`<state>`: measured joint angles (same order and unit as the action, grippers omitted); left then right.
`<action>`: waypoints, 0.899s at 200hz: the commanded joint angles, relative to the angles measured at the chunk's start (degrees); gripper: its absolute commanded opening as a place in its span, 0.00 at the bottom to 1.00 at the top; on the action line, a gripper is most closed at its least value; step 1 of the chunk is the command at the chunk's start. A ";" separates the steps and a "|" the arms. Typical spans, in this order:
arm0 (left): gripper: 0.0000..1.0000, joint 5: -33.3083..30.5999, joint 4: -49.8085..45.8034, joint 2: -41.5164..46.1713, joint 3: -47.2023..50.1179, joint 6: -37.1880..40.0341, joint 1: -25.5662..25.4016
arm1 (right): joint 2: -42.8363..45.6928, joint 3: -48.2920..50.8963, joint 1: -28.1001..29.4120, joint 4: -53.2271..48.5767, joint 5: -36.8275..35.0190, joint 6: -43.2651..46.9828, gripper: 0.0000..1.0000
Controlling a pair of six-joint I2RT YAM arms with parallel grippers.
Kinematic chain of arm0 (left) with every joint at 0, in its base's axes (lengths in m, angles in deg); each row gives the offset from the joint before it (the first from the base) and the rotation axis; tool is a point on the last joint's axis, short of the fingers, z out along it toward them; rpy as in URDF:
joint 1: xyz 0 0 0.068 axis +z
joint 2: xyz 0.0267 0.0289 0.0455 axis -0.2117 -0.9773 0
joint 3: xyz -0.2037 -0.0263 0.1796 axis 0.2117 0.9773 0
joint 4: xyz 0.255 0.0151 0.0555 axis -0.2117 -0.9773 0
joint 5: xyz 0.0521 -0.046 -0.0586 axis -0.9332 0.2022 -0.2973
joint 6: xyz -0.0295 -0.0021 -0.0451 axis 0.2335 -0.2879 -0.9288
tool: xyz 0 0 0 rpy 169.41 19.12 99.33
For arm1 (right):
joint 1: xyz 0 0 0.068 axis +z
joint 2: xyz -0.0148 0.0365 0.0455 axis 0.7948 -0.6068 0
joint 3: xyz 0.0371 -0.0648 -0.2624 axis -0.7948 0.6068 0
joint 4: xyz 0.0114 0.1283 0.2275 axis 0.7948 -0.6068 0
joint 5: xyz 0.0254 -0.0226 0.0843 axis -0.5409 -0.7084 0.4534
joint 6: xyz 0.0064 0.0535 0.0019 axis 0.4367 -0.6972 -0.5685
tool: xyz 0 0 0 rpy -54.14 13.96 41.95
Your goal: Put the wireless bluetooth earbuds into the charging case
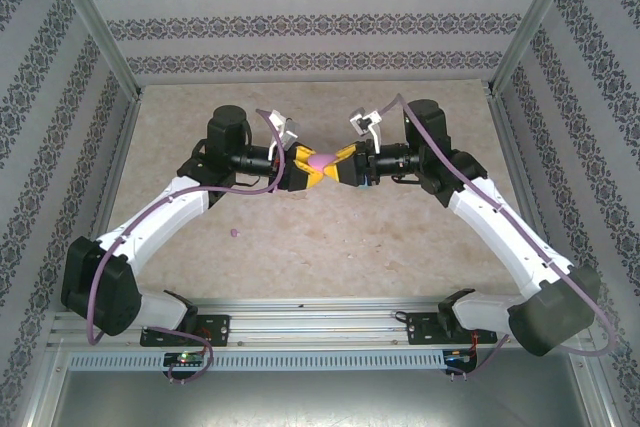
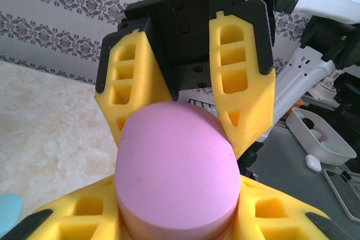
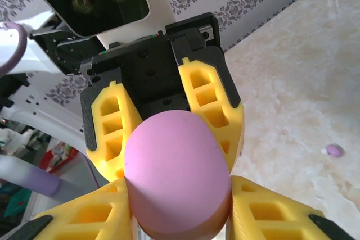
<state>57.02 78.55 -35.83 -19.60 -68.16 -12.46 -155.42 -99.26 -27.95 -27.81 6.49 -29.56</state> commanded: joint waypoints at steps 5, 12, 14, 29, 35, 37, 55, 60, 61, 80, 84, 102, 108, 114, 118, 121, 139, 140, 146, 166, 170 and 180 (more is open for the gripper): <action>0.15 0.67 3.68 2.09 1.42 0.40 -0.65 | -0.23 1.63 -1.72 9.10 -0.80 -10.08 0.37; 0.15 0.67 4.52 2.08 1.64 -0.14 -0.69 | -0.17 1.77 -1.88 9.35 -1.11 -10.82 0.40; 0.15 0.67 4.66 2.06 1.77 -0.21 -0.64 | -0.17 1.87 -1.87 9.48 -1.13 -10.98 0.41; 0.15 0.67 5.14 1.97 1.86 -0.53 -0.68 | -0.43 1.87 -2.03 10.05 -1.60 -12.03 0.46; 0.15 0.67 5.19 2.05 1.88 -0.51 -0.68 | -0.53 1.88 -2.05 10.24 -1.79 -12.48 0.49; 0.15 0.67 5.18 2.05 1.79 -0.50 -0.64 | -0.52 1.90 -2.09 10.30 -1.83 -12.62 0.50; 0.15 0.71 5.23 1.82 1.64 -0.49 -0.63 | -0.92 1.77 -2.26 10.91 -2.50 -13.82 0.55; 0.15 0.73 5.24 1.77 1.57 -0.58 -0.65 | -1.00 1.81 -2.27 10.87 -2.89 -14.06 0.56; 0.15 0.70 5.23 1.74 1.56 -0.58 -0.68 | -1.03 1.81 -2.32 10.91 -2.98 -14.11 0.57; 0.15 0.84 5.23 1.49 1.38 -0.66 -0.68 | -1.32 2.04 -2.64 11.06 -4.47 -15.33 0.59; 0.15 0.89 5.23 1.50 1.32 -0.67 -0.71 | -1.31 2.14 -2.82 11.13 -4.83 -15.62 0.60; 0.15 0.85 5.30 1.28 1.21 -0.80 -0.65 | -1.71 2.55 -3.02 12.00 -5.42 -16.86 0.61; 0.15 0.77 5.28 1.22 1.24 -0.81 -0.65 | -1.75 2.69 -3.03 12.14 -5.65 -17.06 0.62; 0.15 0.79 5.32 1.22 1.25 -0.80 -0.64 | -1.84 2.70 -3.04 12.23 -5.90 -17.25 0.62; 0.15 0.83 5.35 1.06 1.22 -0.91 -0.68 | -1.92 2.84 -3.03 12.21 -6.03 -17.39 0.62; 0.15 0.84 5.40 1.02 1.19 -0.97 -0.67 | -2.02 2.86 -3.02 12.26 -6.12 -17.49 0.62; 0.15 0.84 5.72 0.70 0.94 -1.36 -0.65 | -2.36 3.26 -3.00 12.62 -6.15 -17.91 0.63; 0.15 0.85 5.74 0.72 0.98 -1.36 -0.64 | -2.36 3.28 -2.94 12.62 -6.15 -17.88 0.63; 0.15 0.85 5.83 0.62 0.98 -1.45 -0.63 | -2.37 3.51 -2.94 12.80 -6.23 -18.05 0.64; 0.15 0.91 5.94 0.19 0.61 -1.72 -0.64 | -2.54 3.93 -2.93 13.58 -6.41 -18.55 0.66; 0.15 0.93 6.02 0.14 0.53 -1.86 -0.67 | -2.62 3.94 -2.89 13.72 -6.35 -18.56 0.66; 0.15 1.02 6.26 0.03 0.42 -2.14 -0.66 | -2.72 4.08 -2.81 13.84 -6.24 -18.47 0.67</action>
<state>55.12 81.24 -35.94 -18.09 -69.67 -12.53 -156.75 -96.63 -30.16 -14.89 2.97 -47.35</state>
